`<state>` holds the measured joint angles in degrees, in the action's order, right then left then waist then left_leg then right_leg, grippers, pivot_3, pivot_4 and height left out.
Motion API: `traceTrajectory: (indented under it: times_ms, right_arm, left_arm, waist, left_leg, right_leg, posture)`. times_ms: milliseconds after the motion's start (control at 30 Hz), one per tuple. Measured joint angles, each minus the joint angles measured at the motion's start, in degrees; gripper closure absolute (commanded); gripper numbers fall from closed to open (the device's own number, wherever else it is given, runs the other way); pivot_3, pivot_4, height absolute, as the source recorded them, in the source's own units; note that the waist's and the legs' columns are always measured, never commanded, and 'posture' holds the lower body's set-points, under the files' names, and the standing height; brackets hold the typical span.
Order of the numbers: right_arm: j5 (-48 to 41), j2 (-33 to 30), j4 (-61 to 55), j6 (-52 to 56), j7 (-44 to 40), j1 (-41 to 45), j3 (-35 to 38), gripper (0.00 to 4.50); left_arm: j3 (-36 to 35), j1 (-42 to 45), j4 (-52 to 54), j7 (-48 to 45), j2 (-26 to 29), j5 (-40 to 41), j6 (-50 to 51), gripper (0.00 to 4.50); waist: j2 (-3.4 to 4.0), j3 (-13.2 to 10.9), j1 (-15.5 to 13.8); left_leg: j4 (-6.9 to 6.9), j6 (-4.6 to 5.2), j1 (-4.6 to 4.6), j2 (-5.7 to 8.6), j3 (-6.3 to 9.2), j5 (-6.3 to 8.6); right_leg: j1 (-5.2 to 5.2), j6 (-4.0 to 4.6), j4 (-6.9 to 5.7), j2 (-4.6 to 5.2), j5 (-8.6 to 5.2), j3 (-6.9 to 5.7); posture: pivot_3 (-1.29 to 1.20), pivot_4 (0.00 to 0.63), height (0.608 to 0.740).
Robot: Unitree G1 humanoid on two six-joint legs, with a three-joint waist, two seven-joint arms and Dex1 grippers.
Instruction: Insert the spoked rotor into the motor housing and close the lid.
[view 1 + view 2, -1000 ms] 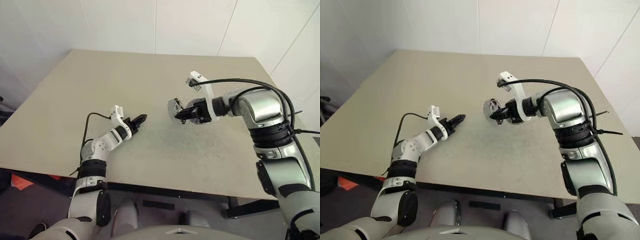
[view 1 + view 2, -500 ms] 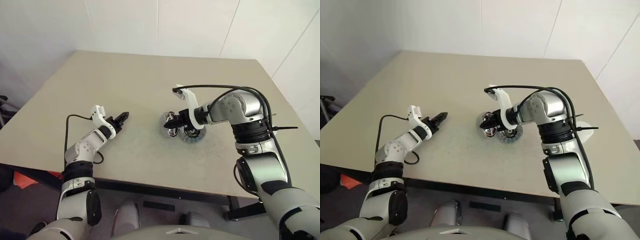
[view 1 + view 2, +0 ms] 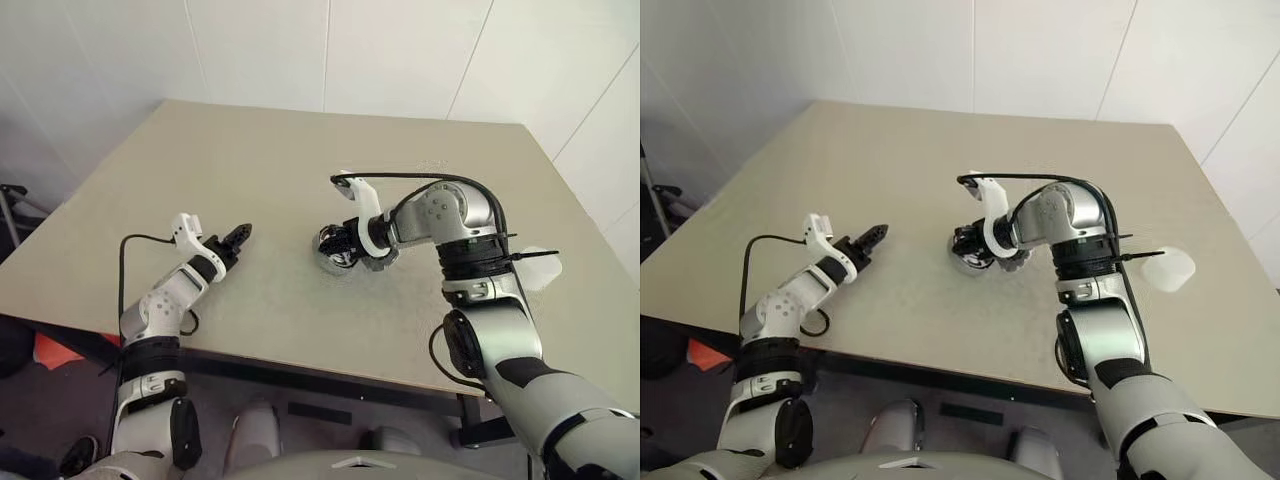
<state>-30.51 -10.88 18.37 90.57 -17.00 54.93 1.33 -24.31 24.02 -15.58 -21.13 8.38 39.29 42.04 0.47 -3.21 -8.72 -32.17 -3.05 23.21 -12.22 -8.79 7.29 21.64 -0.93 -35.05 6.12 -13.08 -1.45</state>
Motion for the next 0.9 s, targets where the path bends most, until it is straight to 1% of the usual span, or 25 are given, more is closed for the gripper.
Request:
traceTrajectory:
  times_ms: [200,233,300,433,500,567,700,767,867,900]
  right_arm:
    - [3.37,1.58,3.95,-3.46,1.33,0.07,0.26,4.5]
    - [4.24,1.52,4.45,-4.52,1.73,0.05,0.25,4.1]
    - [5.83,1.55,4.67,-6.3,2.44,0.05,0.2,3.55]
    - [8.13,1.76,5.36,-8.42,3.75,0.08,0.25,2.16]
    - [7.86,2.07,5.1,-7.93,3.43,0.47,0.42,1.52]
    - [6.83,2.11,2.67,-4.87,2.49,1.55,2.16,0.87]
    - [3.06,2.16,-5.21,0.54,0.32,6.87,6.2,0.87]
    - [1.58,1.24,-9.14,0.81,-1.15,8.09,6.28,0.87]
    - [0.89,-3.83,-13.13,-2.75,-5.15,8.15,3.44,0.87]
    - [1.04,-6.7,-14.17,-5.78,-7.44,7.91,1.32,0.87]
  left_arm:
    - [0.93,0.02,0.24,0.13,-0.1,0.0,-0.07,2.52]
    - [1.02,0.09,0.2,0.1,0.13,-0.02,-0.11,2.52]
    - [1.08,0.52,-0.14,-0.02,0.84,-0.08,-0.34,2.52]
    - [0.89,1.86,-1.14,-0.06,2.89,-0.1,-0.46,2.52]
    - [0.83,2.5,-1.55,-0.09,3.3,-0.09,-0.59,2.52]
    - [0.9,2.73,-1.87,-0.22,3.42,-0.1,-0.83,2.52]
    - [1.17,3.23,-3.26,-0.62,3.49,-0.15,-1.07,2.52]
    - [1.47,3.93,-4.34,-0.87,3.47,-0.27,-1.11,2.52]
    - [2.18,5.31,-5.79,-1.52,3.47,-0.44,-1.6,2.52]
    - [2.32,5.74,-6.33,-1.93,3.46,-0.49,-1.7,2.52]
  waist:
    - [0.0,0.0,0.0]
    - [0.0,0.0,0.04]
    - [0.0,0.0,0.09]
    - [0.01,0.0,0.14]
    - [0.01,0.0,0.14]
    - [0.02,-0.01,0.13]
    - [0.02,0.0,0.09]
    - [0.01,0.0,-0.04]
    - [-0.01,0.01,-0.25]
    - [-0.01,0.01,-0.26]
  left_leg:
    - [-0.01,-0.06,0.02,0.06,0.0,-0.04]
    - [-0.01,-0.07,0.02,0.07,0.0,-0.04]
    - [0.0,-0.1,0.01,0.04,0.01,-0.06]
    - [0.0,-0.12,0.07,0.03,0.0,-0.07]
    - [0.0,-0.12,0.08,0.04,0.0,-0.07]
    - [-0.01,-0.12,0.16,0.05,-0.01,-0.07]
    - [-0.01,-0.14,0.18,-0.03,0.0,-0.09]
    - [-0.01,-0.14,0.17,-0.03,0.02,-0.09]
    - [-0.06,-0.14,0.18,0.09,0.03,-0.09]
    - [-0.08,-0.14,0.18,0.12,0.02,-0.09]
  right_leg:
    - [0.0,-0.04,0.0,0.05,0.03,0.02]
    - [0.01,-0.06,-0.01,0.05,0.04,0.02]
    - [0.02,-0.1,-0.03,0.03,0.06,0.01]
    - [0.18,-0.24,-0.09,0.01,0.15,0.02]
    - [0.21,-0.24,-0.12,0.01,0.15,0.03]
    - [0.31,-0.26,-0.16,0.02,0.16,0.04]
    - [0.4,-0.26,-0.24,-0.05,0.16,0.04]
    - [0.36,-0.26,-0.24,-0.05,0.16,0.02]
    - [0.3,-0.27,-0.22,0.06,0.16,0.03]
    - [0.28,-0.28,-0.22,0.09,0.17,0.04]
  posture:
    - [0.0,0.0,0.74]
    - [0.0,0.0,0.74]
    - [0.0,0.0,0.74]
    - [0.0,0.0,0.74]
    - [0.0,0.0,0.74]
    - [0.0,0.0,0.74]
    - [0.0,0.0,0.74]
    - [0.0,0.0,0.74]
    - [0.0,0.0,0.74]
    - [0.0,0.0,0.74]
